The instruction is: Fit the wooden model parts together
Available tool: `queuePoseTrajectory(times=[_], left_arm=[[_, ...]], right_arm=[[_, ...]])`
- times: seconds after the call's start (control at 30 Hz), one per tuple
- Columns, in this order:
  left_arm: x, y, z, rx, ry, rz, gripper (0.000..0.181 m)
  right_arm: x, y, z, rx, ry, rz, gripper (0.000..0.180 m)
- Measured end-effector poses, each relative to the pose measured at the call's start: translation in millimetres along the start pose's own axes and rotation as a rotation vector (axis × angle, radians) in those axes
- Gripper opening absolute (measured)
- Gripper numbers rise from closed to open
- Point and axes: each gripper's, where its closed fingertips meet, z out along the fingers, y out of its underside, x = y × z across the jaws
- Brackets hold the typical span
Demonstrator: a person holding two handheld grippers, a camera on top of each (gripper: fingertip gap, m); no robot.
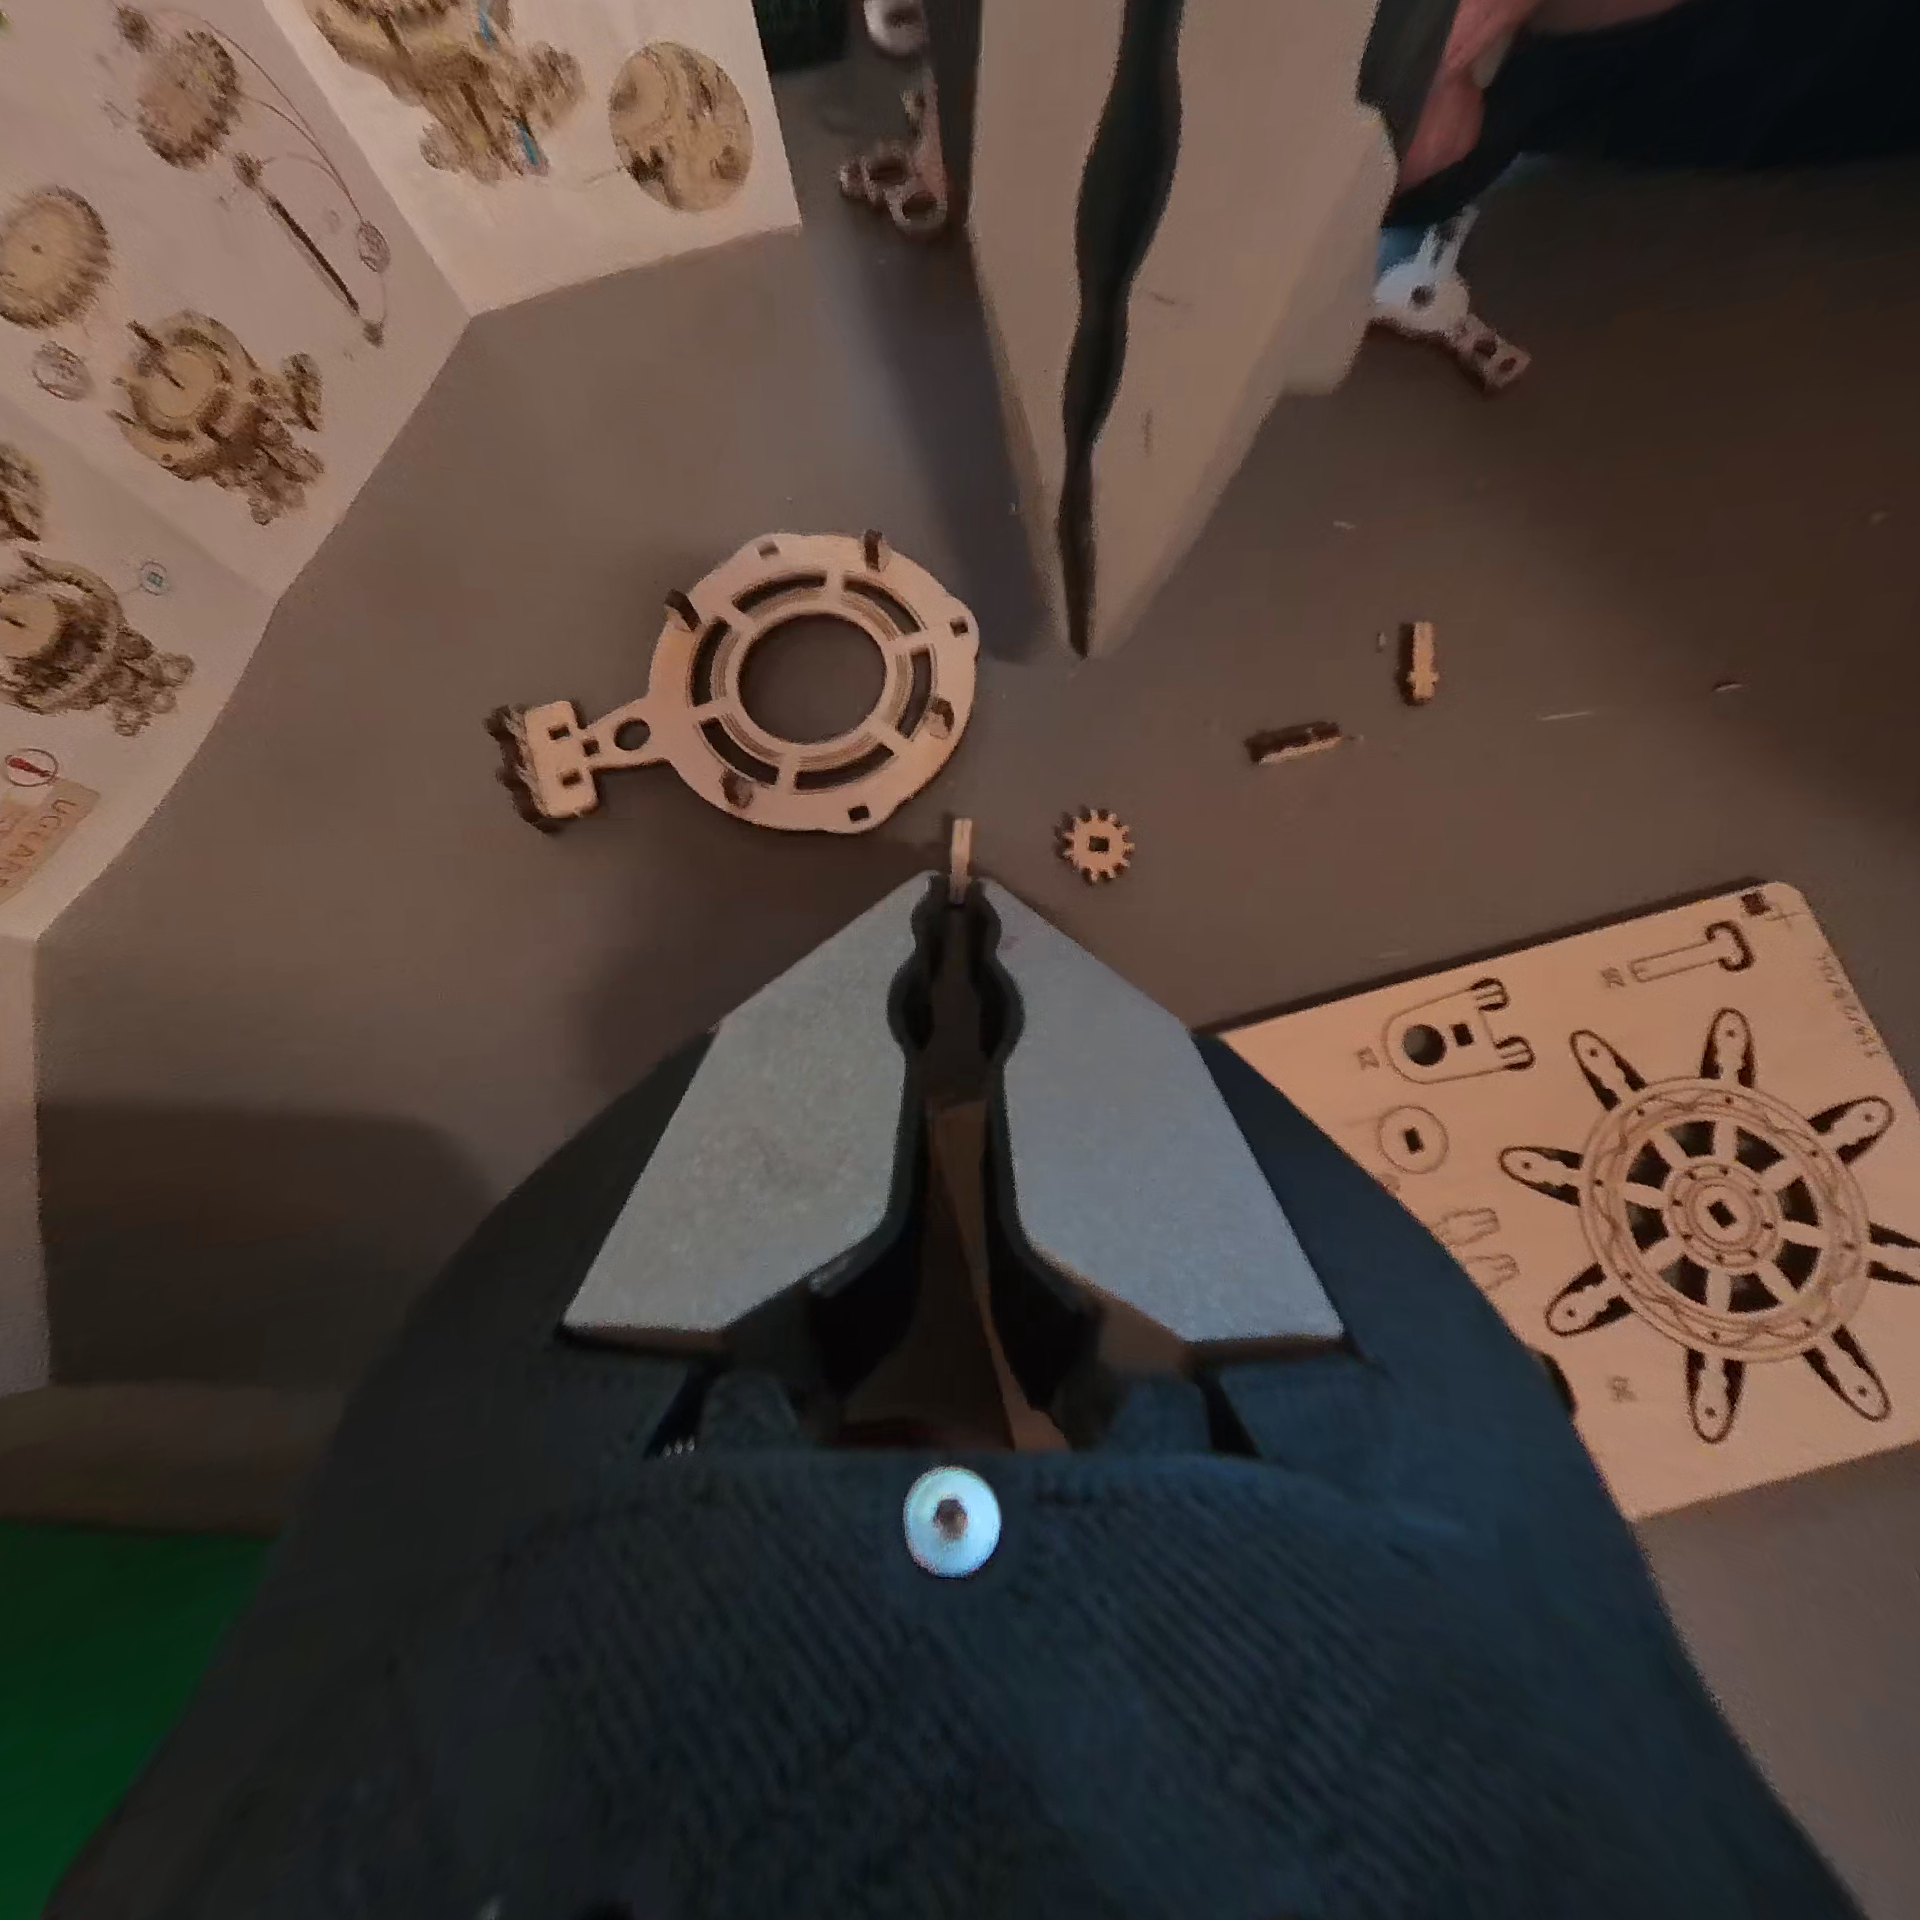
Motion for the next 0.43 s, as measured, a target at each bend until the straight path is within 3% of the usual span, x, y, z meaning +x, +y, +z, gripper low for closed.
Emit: queuePoseTrajectory(times=[0.2, 0.43], left_arm=[[19.0, -70.8, -46.5, 0.452, 0.24, -0.162, 0.0], [38.1, -97.0, -75.6, 0.627, 0.671, -0.518, 0.0]], right_arm=[[-19.2, -29.0, -18.4, 0.171, -0.074, -0.075, 0.003], [-53.8, -54.9, -42.6, 0.328, -0.164, -0.224, 0.007]])
